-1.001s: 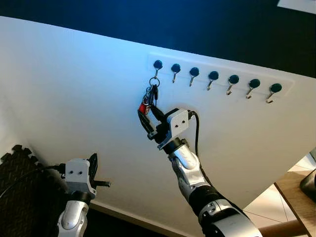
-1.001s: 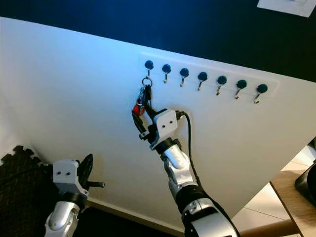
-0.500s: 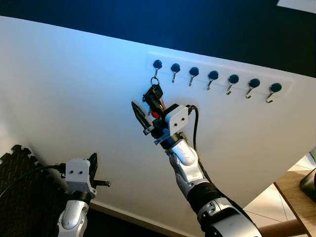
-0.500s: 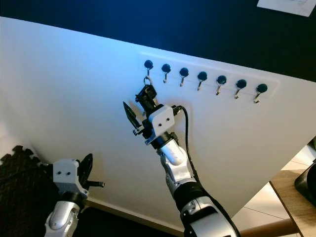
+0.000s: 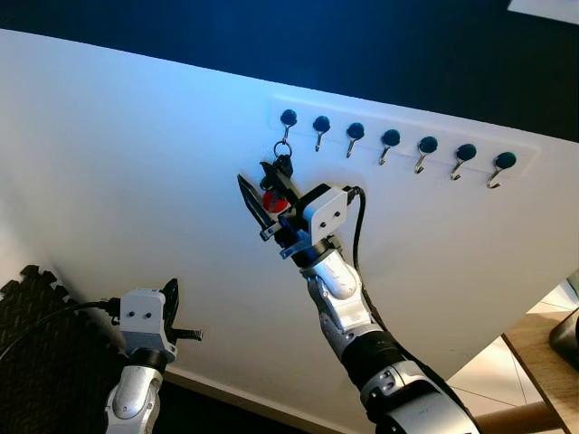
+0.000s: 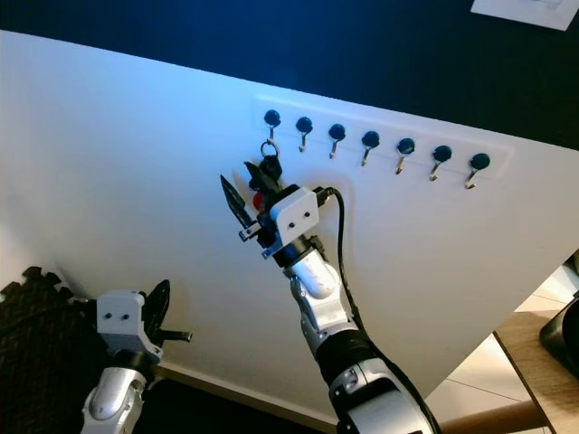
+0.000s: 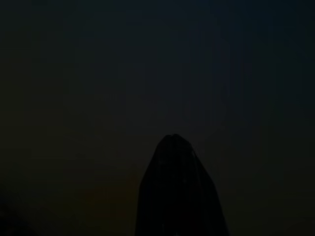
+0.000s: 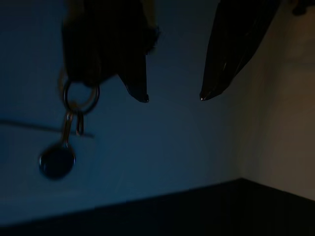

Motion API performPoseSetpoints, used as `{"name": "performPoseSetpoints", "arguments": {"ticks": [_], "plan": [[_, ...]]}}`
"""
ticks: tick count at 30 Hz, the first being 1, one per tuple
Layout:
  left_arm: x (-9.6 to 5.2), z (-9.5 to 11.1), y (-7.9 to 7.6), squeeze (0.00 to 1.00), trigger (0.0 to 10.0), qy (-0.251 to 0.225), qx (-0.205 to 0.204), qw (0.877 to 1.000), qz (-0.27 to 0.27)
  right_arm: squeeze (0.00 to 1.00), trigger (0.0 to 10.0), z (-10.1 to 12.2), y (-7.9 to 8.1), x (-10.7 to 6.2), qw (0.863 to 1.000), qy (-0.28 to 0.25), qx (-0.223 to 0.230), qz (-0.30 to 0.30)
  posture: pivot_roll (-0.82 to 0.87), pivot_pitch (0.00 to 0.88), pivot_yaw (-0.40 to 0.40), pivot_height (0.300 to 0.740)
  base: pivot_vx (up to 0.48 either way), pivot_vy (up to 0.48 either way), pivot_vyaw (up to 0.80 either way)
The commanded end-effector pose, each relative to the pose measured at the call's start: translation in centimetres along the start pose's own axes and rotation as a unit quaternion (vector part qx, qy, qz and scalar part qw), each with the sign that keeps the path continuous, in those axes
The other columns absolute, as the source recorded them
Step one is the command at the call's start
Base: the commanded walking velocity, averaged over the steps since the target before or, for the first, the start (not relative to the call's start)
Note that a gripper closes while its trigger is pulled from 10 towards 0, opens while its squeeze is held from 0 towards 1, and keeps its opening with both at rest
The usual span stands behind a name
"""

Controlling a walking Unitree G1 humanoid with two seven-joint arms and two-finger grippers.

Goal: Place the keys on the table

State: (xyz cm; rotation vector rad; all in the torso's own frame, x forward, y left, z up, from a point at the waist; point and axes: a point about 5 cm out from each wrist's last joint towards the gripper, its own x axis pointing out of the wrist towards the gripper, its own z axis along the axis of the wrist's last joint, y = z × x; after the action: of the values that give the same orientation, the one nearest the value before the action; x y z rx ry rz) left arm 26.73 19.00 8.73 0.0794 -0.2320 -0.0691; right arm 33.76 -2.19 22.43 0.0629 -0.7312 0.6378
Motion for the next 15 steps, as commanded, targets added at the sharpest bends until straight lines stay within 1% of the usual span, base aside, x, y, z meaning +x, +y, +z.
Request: {"name": "performPoseSetpoints", "arguments": {"ticks": [1,2,4,8,11,14,15], "plan": [[-0.1,-0.1,-0.6,0.00,10.0,0.004,-0.001,1.000,-0.008,0.00,10.0,-0.6,2.8,0.3,0.996,-0.001,0.082,-0.026,0.14,0.074,-0.120,0.740,0.000,0.000,0.00],[-0.1,-0.1,-0.7,0.00,10.0,0.004,-0.001,1.000,-0.009,0.00,10.0,-0.9,2.7,0.1,0.995,0.007,0.097,-0.032,0.14,0.074,-0.120,0.740,0.000,0.000,0.00],[-0.1,-0.1,-0.7,0.00,10.0,0.004,-0.001,1.000,-0.010,0.00,10.0,-0.9,2.7,0.1,0.994,0.008,0.100,-0.034,0.14,0.074,-0.120,0.740,0.000,0.000,0.00],[-0.1,-0.2,-0.8,0.00,10.0,0.006,-0.001,1.000,-0.011,0.00,10.0,-1.7,3.0,-0.4,0.992,0.031,0.121,-0.026,0.14,0.074,-0.121,0.740,0.000,0.000,0.00],[-0.1,-0.2,-0.8,0.00,10.0,0.005,0.000,1.000,-0.012,0.00,10.0,-1.7,2.9,-0.3,0.991,0.031,0.124,-0.031,0.14,0.075,-0.122,0.740,0.000,0.000,0.00],[-0.1,-0.2,-0.7,0.00,10.0,0.005,0.001,1.000,-0.012,0.00,10.0,-1.6,2.7,0.2,0.990,0.028,0.134,-0.041,0.14,0.073,-0.121,0.740,0.000,0.000,0.00],[-0.1,-0.2,-0.7,0.00,10.0,0.005,0.002,1.000,-0.012,0.94,10.0,-1.5,2.6,0.4,0.989,0.025,0.138,-0.046,0.14,0.073,-0.120,0.740,0.000,0.000,0.00]]}}
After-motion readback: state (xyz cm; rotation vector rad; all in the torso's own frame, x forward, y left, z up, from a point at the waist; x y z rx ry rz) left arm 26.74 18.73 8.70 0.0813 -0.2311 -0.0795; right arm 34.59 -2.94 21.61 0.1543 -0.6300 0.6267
